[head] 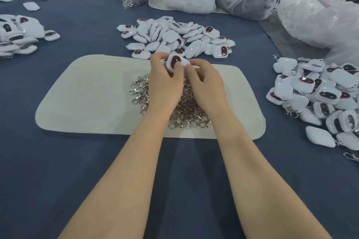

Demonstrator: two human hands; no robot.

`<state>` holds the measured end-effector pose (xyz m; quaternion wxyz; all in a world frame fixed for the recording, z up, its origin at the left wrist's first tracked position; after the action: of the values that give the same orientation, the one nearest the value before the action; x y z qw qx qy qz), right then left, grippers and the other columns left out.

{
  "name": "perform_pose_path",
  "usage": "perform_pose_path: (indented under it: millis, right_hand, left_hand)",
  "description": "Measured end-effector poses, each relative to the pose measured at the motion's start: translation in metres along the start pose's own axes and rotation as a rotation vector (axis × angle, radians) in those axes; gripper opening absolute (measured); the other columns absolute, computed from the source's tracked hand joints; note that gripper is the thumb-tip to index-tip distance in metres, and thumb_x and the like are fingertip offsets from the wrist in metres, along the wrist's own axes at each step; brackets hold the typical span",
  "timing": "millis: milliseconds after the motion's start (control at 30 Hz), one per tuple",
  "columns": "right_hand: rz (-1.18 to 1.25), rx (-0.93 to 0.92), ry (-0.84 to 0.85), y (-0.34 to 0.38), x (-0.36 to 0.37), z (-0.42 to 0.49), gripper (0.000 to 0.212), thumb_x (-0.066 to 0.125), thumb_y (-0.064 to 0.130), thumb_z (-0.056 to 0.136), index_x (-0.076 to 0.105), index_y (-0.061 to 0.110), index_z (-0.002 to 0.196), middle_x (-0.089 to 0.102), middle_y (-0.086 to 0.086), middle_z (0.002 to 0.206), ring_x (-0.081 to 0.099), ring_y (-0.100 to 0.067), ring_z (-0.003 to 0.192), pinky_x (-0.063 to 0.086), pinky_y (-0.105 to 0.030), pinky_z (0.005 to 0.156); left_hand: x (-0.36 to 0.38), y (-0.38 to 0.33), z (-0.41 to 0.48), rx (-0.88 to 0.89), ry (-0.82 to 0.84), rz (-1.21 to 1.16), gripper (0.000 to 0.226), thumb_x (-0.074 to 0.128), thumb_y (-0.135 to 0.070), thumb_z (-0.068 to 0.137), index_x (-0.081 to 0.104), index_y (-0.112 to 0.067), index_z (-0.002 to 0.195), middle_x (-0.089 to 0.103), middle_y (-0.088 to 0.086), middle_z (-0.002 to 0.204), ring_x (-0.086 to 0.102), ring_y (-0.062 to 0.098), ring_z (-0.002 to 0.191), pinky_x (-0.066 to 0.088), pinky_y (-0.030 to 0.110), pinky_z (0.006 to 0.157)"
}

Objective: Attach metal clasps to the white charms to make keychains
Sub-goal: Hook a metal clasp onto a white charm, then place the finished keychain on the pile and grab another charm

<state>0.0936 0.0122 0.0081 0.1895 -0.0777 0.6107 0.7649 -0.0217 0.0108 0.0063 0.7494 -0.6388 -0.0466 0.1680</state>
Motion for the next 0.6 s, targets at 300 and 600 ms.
perform_pose_path:
  millis: [300,600]
  right_hand:
    - [0.056,0.062,-0.018,-0.004,-0.003,0.001,0.015,0.059,0.033,0.09,0.049,0.024,0.082,0.07,-0.009,0.081,0.063,-0.024,0.073,0.048,-0.037,0.069]
    - [0.033,0.05,-0.206,-0.003,-0.048,0.008,0.01,0.062,0.025,0.089,0.053,0.024,0.092,0.056,0.016,0.082,0.053,0.008,0.072,0.04,-0.005,0.064]
  left_hand:
    - [0.001,-0.008,-0.003,0.081,0.019,0.051,0.022,0.054,-0.019,0.094,0.057,-0.023,0.115,0.057,-0.018,0.09,0.055,-0.014,0.064,0.04,0.001,0.061]
    - [0.034,-0.025,-0.015,0.127,0.138,0.058,0.03,0.05,-0.021,0.097,0.056,-0.019,0.127,0.06,-0.008,0.113,0.056,0.0,0.093,0.044,0.015,0.085]
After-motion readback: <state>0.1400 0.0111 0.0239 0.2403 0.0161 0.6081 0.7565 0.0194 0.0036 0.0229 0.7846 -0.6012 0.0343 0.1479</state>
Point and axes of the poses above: each hand's wrist, its own z-axis towards the middle knuckle, its own x-axis out of the palm, y = z × x, the point moved 5 cm from there along z, towards the middle knuckle
